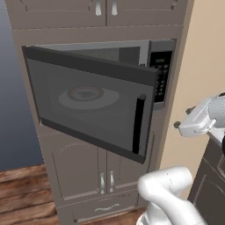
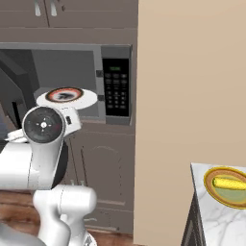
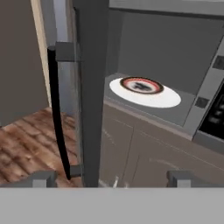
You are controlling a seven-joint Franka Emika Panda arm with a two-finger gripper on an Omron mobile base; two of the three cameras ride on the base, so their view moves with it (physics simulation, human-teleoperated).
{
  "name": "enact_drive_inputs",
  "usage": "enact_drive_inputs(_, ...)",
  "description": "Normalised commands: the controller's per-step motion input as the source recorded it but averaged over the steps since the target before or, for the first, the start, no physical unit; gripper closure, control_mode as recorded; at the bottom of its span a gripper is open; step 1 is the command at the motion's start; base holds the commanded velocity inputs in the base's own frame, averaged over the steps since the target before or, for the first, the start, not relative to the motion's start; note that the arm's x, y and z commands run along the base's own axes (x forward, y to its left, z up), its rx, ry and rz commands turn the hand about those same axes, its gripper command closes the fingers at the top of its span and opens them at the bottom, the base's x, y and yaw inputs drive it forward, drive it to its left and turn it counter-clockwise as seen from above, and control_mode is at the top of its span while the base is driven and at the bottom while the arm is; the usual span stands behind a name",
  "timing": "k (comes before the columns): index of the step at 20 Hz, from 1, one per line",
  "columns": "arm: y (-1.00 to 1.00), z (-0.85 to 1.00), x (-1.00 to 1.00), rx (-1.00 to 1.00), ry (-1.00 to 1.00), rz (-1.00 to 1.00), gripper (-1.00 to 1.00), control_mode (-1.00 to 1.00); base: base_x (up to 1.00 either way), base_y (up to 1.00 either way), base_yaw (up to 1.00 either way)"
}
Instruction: Pick the corn from the counter and place it in the microwave. Then turn on the microwave.
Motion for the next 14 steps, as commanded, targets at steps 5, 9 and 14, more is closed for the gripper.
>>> enact_drive_inputs(5,-0.09,-0.27,0.24,0.09,-0.18,0.26,-1.0,-1.0,0.0,0.0,0.0)
enact_drive_inputs(9,-0.01,-0.3,0.32,0.08,-0.13,0.25,-1.0,-1.0,0.0,0.0,0.0)
enact_drive_inputs(14,0.01,-0.3,0.34,0.06,-0.07,0.23,-1.0,-1.0,0.0,0.0,0.0)
